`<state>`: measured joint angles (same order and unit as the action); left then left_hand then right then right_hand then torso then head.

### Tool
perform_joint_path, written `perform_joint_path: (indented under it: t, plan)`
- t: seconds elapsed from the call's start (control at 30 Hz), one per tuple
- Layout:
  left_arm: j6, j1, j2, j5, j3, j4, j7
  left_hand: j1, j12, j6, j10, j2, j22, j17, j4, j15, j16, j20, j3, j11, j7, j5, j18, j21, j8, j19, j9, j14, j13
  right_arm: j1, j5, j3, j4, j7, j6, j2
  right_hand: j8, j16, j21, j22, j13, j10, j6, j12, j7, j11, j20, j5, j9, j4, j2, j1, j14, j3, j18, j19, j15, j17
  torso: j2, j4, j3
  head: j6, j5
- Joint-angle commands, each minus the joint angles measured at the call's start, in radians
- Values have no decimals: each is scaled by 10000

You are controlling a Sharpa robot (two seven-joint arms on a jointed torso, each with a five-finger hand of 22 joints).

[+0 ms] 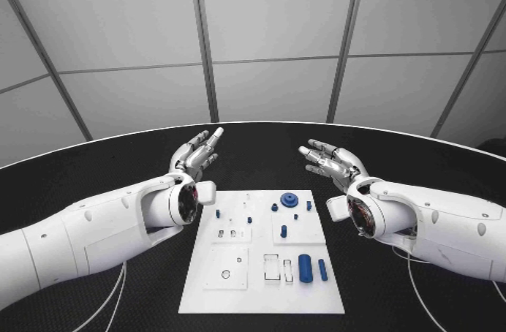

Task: Assemble the parts on the task board

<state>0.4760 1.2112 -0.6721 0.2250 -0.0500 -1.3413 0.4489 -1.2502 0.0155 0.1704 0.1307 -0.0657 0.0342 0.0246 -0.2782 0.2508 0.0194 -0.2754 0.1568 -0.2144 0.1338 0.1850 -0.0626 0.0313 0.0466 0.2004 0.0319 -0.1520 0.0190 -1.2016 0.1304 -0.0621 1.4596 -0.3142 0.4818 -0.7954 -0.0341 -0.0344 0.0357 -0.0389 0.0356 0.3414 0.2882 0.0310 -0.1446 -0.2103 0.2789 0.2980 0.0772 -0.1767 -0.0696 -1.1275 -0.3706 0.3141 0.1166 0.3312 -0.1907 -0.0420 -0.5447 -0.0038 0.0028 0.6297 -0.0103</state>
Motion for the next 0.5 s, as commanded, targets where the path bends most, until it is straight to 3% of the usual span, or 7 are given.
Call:
perform_joint_path:
  t: [0.03, 0.2, 0.27, 0.33, 0.37, 0.43, 0.5]
  plan:
    - [-241, 141, 76, 161, -29, 165, -42, -465, 47, 145, 49, -26, 22, 19, -146, 166, 43, -150, 29, -151, 1340, 110, -121, 81, 59, 51, 29, -30, 19, -118, 73, -33, -61, 130, -216, -8, -165, -224, 172, -93, 73, 800, 609, 136, -1333, -277, 129, 138, 124, 203, 16, -901, -975, 183, 244, 631, -234, -134, -1, -1, 1, 1, -1]
    - [-349, 169, -263, 219, -35, -24, 30, -517, 77, 283, 202, 27, 34, 61, -133, 192, 93, -162, 28, -231, 1420, 102, -186, 109, 104, 37, 62, -210, 43, -135, 1252, -37, -162, -219, 273, -181, -505, -633, 392, -183, 180, 2571, 1871, 312, -1332, -317, 126, 70, 386, 696, -51, -1564, -3024, 316, 269, 1584, -221, -390, -37, -25, -19, 123, 3]
    - [-413, 170, -370, 218, -35, -96, 88, -665, 134, 578, 554, 69, 47, 163, -116, 237, 227, -168, 62, -345, 1514, 91, -202, 141, 206, 2, 129, -705, 84, -135, 1936, -37, -242, -244, 428, -193, -854, -962, 647, -279, 279, 4459, 3111, 536, -1133, -209, 121, 44, 638, 1014, -166, -1919, -4545, 434, 387, 2712, -84, -570, -59, -15, -23, 119, -14]
    - [-440, 171, -436, 218, -35, -134, 135, -747, 171, 795, 835, 95, 68, 228, -113, 246, 325, -174, 81, -422, 1568, 87, -206, 184, 281, 42, 178, -1018, 110, -135, 2375, -36, -294, -234, 496, -197, -1038, -1064, 805, -334, 300, 5234, 3786, 601, -1076, -102, 115, 39, 761, 1152, -216, -2063, -4903, 536, 487, 3491, 5, -606, -73, -10, -17, 127, -14]
    - [-445, 171, -465, 217, -35, -150, 160, -848, 325, 1293, 1522, 136, 135, 339, -88, 160, 511, -181, 123, -585, 1611, 78, -272, 305, 470, 304, 286, -1559, 195, -135, 2596, -36, -317, -222, 526, -199, -1194, -1148, 917, -372, 305, 5535, 4342, 645, -1017, -18, 109, 19, 865, 1256, -264, -2169, -5165, 626, 560, 4020, 78, -637, -82, -5, -14, 122, -12]
    - [-463, 172, -523, 216, -35, -181, 208, -927, 376, 1594, 1886, 143, 193, 404, -87, 116, 624, -205, 148, -602, 1632, 74, -261, 417, 578, 522, 351, -1883, 216, -135, 3020, -36, -354, -188, 572, -205, -1388, -1243, 999, -372, 294, 5946, 5096, 670, -940, 96, 94, -27, 986, 1368, -360, -2263, -5522, 789, 643, 4320, 166, -669, -92, 6, -18, 131, -14]
    - [-467, 173, -598, 212, -35, -227, 253, -1090, 702, 2757, 3611, 159, 439, 691, -77, -20, 1149, -188, 219, -547, 1631, 61, -150, 895, 1015, 1542, 601, -3312, 352, -136, 3468, -34, -380, -137, 607, -214, -1458, -1309, 1117, -385, 283, 6316, 5425, 644, -869, 195, 34, -72, 999, 1423, -456, -2287, -5846, 999, 682, 4707, 271, -688, -113, 12, -15, 154, -29]
